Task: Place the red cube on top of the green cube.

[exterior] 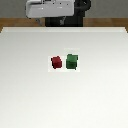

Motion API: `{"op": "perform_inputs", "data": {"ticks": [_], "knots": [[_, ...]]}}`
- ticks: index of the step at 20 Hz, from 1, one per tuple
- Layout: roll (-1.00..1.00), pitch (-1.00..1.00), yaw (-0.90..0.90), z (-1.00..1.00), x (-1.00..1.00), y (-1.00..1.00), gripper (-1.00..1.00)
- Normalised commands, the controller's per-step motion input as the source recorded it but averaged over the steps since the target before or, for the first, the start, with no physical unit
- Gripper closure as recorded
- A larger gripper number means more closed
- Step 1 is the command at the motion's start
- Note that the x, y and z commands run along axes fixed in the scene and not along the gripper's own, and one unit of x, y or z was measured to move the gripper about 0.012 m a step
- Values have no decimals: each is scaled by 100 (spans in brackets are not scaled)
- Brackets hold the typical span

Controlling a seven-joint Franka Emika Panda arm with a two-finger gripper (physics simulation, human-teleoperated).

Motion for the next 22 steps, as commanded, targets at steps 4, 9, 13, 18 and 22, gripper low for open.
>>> {"op": "perform_inputs", "data": {"ticks": [4,9,13,18,22], "knots": [[0,0,8,0,50,0,-100],[0,0,0,0,20,20,-100],[0,0,0,0,25,0,-100],[0,0,0,-20,0,0,-100],[0,0,0,-50,0,0,-100]]}}
